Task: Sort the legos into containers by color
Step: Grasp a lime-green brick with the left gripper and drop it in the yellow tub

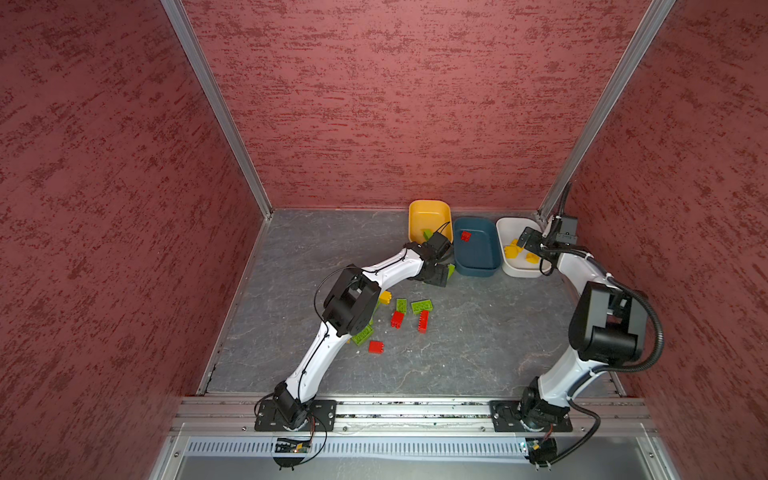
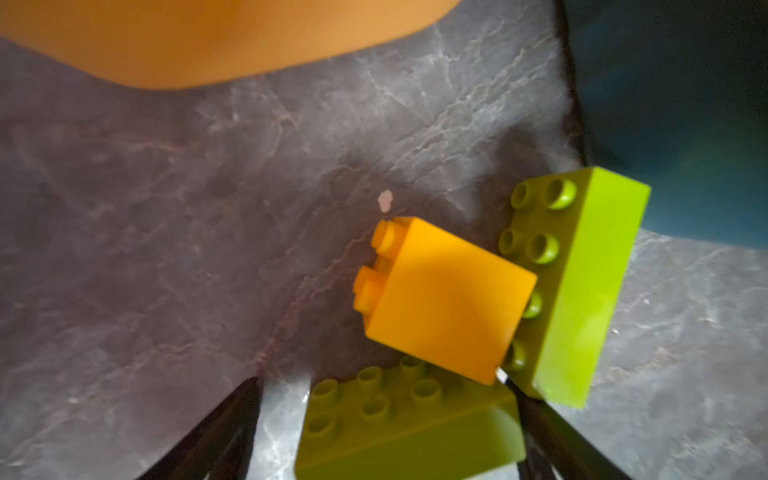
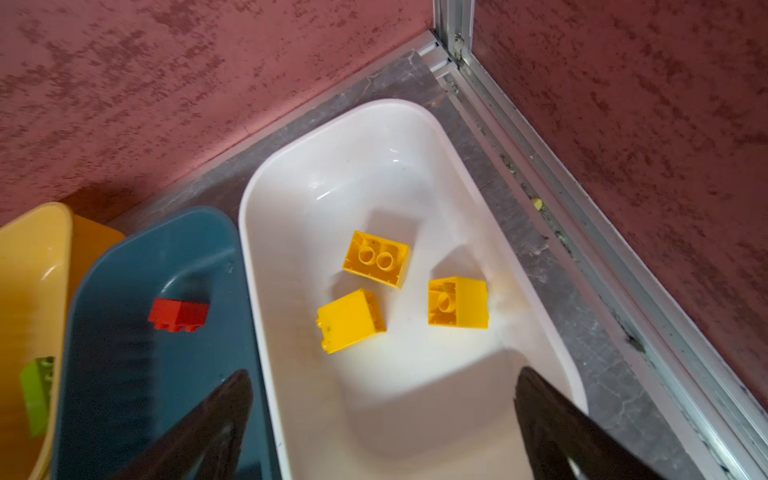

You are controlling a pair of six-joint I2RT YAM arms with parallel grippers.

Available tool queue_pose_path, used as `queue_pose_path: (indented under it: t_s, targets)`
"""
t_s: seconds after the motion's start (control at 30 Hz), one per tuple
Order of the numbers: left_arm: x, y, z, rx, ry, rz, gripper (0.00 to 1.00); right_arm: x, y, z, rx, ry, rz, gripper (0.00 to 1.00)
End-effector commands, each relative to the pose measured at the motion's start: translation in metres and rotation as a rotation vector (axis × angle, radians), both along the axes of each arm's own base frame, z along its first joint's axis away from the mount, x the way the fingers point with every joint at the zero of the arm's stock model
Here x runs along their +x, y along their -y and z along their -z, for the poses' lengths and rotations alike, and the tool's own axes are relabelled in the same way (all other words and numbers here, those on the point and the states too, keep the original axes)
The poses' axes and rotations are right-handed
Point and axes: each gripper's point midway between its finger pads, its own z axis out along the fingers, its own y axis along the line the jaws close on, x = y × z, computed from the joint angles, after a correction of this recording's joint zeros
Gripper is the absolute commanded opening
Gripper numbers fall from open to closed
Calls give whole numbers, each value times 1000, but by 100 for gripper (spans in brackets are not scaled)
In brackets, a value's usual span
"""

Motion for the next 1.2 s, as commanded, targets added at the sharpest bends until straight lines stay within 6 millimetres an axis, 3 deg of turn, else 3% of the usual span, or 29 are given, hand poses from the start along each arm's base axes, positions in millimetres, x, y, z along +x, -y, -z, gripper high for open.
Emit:
queue_pose_path:
  t_s: [0.0,0.23,0.5,0.6,0.9,1.07,1.17]
  targets:
    - [-1,-3,7,41,2,-16,84,0,-12,-20,20,75,-37,99]
    - [-9,1,16,49,-40,-4,74,-11,-28,-29,46,85,-86,99]
    - [-9,7,3,37,-6,27,63,-18,-55,-33,56,81,-167,99]
    - [-8,10,-17,4,31,45,61,-21,-69,-34,75,85,-207,99]
    - [18,-3,-107,-221,144,50,61,-33,-123,-35,147,121,-303,99]
    - [49,-3,-140,-420,179,74,61,-42,-144,-27,161,100,-326,99]
    - [78,-2,-150,-542,204,50,61,-46,-153,-21,169,93,-331,99]
